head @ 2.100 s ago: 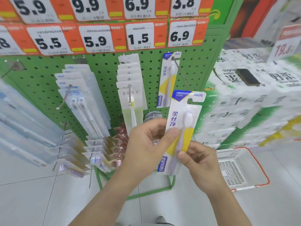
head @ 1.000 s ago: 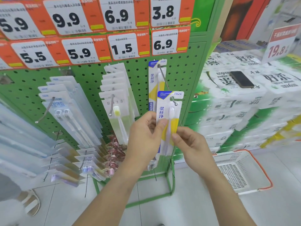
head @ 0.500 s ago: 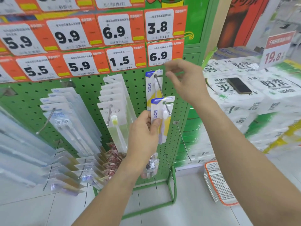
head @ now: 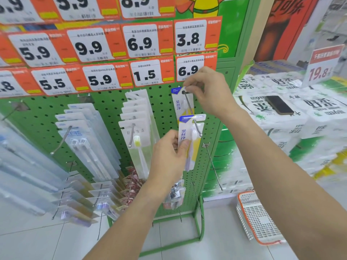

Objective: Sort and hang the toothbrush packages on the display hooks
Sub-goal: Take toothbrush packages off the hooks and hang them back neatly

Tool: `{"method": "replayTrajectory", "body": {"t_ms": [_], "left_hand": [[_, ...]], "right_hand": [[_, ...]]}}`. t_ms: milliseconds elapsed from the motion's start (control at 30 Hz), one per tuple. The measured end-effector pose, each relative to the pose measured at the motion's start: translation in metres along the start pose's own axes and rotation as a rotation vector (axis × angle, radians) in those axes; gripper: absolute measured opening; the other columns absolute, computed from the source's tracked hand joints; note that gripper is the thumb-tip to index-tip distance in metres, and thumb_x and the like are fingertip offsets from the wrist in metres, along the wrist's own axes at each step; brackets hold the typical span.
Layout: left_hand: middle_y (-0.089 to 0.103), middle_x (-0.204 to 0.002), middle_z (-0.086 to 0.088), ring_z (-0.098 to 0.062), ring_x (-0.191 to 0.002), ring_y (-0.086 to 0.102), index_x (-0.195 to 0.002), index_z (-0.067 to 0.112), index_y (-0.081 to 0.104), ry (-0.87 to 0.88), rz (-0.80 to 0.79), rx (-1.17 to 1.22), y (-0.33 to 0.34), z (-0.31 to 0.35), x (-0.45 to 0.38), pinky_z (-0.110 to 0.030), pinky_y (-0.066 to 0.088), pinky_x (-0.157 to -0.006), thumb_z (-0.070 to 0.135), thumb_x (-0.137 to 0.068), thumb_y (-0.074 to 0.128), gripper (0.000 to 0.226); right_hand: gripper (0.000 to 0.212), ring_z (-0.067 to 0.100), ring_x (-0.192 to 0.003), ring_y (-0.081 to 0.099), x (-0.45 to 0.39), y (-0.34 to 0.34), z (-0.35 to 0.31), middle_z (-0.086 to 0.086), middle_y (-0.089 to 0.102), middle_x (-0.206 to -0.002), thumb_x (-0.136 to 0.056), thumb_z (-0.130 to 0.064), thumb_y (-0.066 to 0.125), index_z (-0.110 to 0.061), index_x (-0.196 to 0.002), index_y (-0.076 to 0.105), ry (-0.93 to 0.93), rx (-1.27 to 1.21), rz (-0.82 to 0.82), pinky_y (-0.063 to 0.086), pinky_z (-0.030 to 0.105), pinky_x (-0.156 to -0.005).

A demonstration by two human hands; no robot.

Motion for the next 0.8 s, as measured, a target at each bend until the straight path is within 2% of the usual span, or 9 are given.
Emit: {"method": "replayTrajectory", "body": {"t_ms": [100, 167, 233, 333, 467, 567, 667, 800], "left_hand": [[0.071, -0.089, 0.015, 0.01, -0.075, 0.061, -0.099, 0.026, 0.065, -0.006, 0.004, 0.012, -0.001, 0.0, 0.0, -0.007, 0.047, -0.067, 0.017, -0.099, 0.063, 0.009], [0.07, -0.087, 0.016, 0.01, -0.075, 0.062, -0.096, 0.027, 0.064, 0.003, 0.012, 0.02, -0.002, 0.0, 0.001, -0.008, 0.048, -0.068, 0.017, -0.098, 0.064, 0.011], [0.071, -0.087, 0.016, 0.008, -0.077, 0.064, -0.096, 0.028, 0.064, 0.016, 0.017, 0.022, -0.002, 0.0, 0.001, -0.01, 0.05, -0.07, 0.017, -0.098, 0.064, 0.01], [0.072, -0.088, 0.015, 0.005, -0.077, 0.065, -0.097, 0.028, 0.064, 0.016, 0.024, 0.01, -0.003, -0.002, -0.001, -0.016, 0.054, -0.071, 0.019, -0.097, 0.065, 0.009], [0.072, -0.086, 0.014, 0.004, -0.076, 0.066, -0.095, 0.028, 0.065, 0.01, 0.027, 0.005, -0.003, -0.004, -0.002, -0.019, 0.055, -0.071, 0.02, -0.097, 0.065, 0.008], [0.071, -0.084, 0.015, 0.004, -0.076, 0.065, -0.093, 0.03, 0.064, 0.014, 0.023, 0.014, -0.003, -0.004, -0.002, -0.019, 0.055, -0.072, 0.018, -0.096, 0.066, 0.013], [0.07, -0.098, 0.015, -0.002, -0.09, 0.066, -0.104, 0.027, 0.062, -0.005, 0.039, 0.013, -0.003, -0.007, -0.003, -0.028, 0.057, -0.083, 0.01, -0.093, 0.065, 0.02], [0.058, -0.124, 0.006, -0.007, -0.114, 0.056, -0.121, 0.024, 0.052, -0.017, 0.135, -0.018, -0.006, -0.012, -0.006, -0.034, 0.051, -0.098, -0.008, -0.091, 0.044, 0.045]], "right_hand": [[0.013, -0.002, -0.071, 0.054, -0.005, -0.003, -0.006, 0.006, 0.059, -0.092, -0.09, -0.004, 0.067, -0.01, -0.096, 0.078, -0.034, -0.011, -0.061, 0.042, 0.009, -0.073], [0.013, -0.005, -0.072, 0.052, -0.006, -0.003, -0.009, 0.005, 0.058, -0.091, -0.09, -0.005, 0.069, -0.011, -0.096, 0.079, -0.049, -0.002, -0.092, 0.041, 0.009, -0.072], [0.012, -0.003, -0.071, 0.052, -0.007, -0.001, -0.01, 0.003, 0.057, -0.089, -0.089, -0.006, 0.071, -0.012, -0.095, 0.079, -0.044, 0.0, -0.115, 0.041, 0.009, -0.072], [0.009, 0.009, -0.072, 0.056, -0.007, 0.001, -0.01, 0.001, 0.061, -0.087, -0.09, -0.01, 0.072, -0.015, -0.094, 0.078, -0.031, 0.003, -0.139, 0.045, 0.02, -0.075], [0.009, 0.006, -0.072, 0.058, -0.005, 0.002, -0.01, -0.003, 0.065, -0.086, -0.092, -0.013, 0.071, -0.018, -0.095, 0.077, -0.005, -0.03, -0.165, 0.044, 0.01, -0.071], [0.009, 0.006, -0.068, 0.059, -0.006, 0.003, -0.009, -0.006, 0.07, -0.08, -0.09, -0.015, 0.074, -0.024, -0.09, 0.077, 0.041, -0.101, -0.194, 0.047, 0.013, -0.069], [0.011, 0.006, -0.065, 0.057, -0.008, 0.005, -0.007, 0.001, 0.073, -0.08, -0.089, -0.017, 0.076, -0.027, -0.085, 0.074, 0.082, -0.139, -0.266, 0.047, 0.014, -0.066], [0.009, 0.005, -0.064, 0.056, -0.007, 0.002, -0.007, 0.006, 0.074, -0.084, -0.091, -0.015, 0.074, -0.023, -0.087, 0.073, 0.099, -0.188, -0.323, 0.047, 0.017, -0.066]]}}
Point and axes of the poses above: each hand's wrist, its own x-axis away from the middle knuckle, its own y-axis out of the palm, z = x × y, the point moved 4 cm from there along -x, towards the middle knuckle
